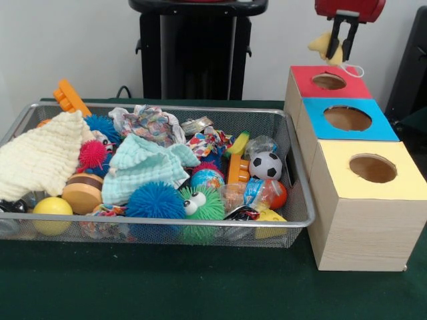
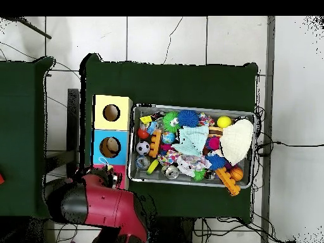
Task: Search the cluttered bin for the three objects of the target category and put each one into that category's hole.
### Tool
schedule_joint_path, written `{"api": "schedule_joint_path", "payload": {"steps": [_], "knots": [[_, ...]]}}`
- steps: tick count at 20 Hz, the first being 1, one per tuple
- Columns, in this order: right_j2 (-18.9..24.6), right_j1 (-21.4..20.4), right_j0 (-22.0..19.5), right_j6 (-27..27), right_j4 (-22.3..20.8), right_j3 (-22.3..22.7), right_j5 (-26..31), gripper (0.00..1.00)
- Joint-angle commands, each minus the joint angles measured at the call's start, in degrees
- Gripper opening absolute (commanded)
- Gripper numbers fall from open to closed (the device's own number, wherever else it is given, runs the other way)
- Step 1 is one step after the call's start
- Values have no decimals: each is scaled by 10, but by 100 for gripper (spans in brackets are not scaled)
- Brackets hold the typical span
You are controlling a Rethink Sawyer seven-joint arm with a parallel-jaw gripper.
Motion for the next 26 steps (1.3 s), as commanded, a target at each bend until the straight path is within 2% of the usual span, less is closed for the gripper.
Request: {"api": "schedule_joint_path", "payload": {"steps": [1, 26], "knots": [[48, 33, -13, 86, -21, 12, -40, 0], [55, 61, -6, 97, -16, 21, -87, 0]]}}
